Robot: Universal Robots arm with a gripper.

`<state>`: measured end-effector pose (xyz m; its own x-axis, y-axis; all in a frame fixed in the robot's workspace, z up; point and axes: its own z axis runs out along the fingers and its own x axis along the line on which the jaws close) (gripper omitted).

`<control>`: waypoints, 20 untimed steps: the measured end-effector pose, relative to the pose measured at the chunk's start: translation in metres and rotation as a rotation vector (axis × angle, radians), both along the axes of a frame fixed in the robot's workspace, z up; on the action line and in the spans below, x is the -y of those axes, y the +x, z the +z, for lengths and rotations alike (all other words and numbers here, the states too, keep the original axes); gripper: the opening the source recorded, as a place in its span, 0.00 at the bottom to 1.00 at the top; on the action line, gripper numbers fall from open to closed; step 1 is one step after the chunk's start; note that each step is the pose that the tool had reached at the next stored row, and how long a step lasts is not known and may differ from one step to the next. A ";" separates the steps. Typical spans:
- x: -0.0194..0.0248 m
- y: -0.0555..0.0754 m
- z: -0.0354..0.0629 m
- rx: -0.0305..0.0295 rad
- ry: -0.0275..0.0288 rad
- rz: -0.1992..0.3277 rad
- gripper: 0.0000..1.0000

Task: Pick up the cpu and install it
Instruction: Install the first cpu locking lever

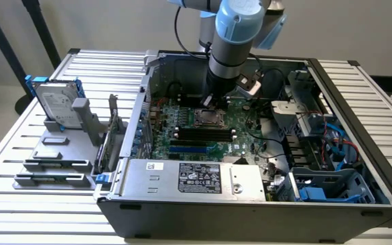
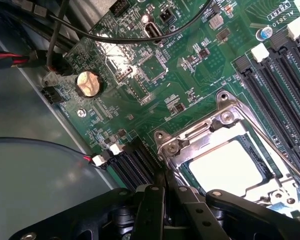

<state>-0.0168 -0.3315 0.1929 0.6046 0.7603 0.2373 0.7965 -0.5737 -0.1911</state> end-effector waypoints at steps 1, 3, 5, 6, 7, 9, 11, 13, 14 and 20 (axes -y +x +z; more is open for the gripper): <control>0.0000 0.000 -0.0001 0.0008 0.0003 0.000 0.14; 0.0001 0.000 -0.0002 0.0017 0.0032 0.000 0.14; 0.0001 0.000 -0.0003 0.0021 0.0084 0.000 0.14; 0.0002 0.000 -0.0004 0.0023 0.0119 0.000 0.14; 0.0002 0.000 -0.0003 0.0023 0.0146 0.000 0.14; 0.0003 0.000 0.0002 0.0021 0.0169 0.000 0.14; 0.0003 0.000 0.0029 0.0025 0.0186 0.000 0.14; 0.0006 0.000 0.0073 0.0021 0.0184 0.000 0.14; 0.0009 0.000 0.0090 0.0022 0.0185 0.000 0.14; 0.0104 -0.008 0.0142 0.0021 0.0201 0.000 0.14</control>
<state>-0.0250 -0.3419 0.2072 0.6042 0.7553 0.2538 0.7968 -0.5699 -0.2010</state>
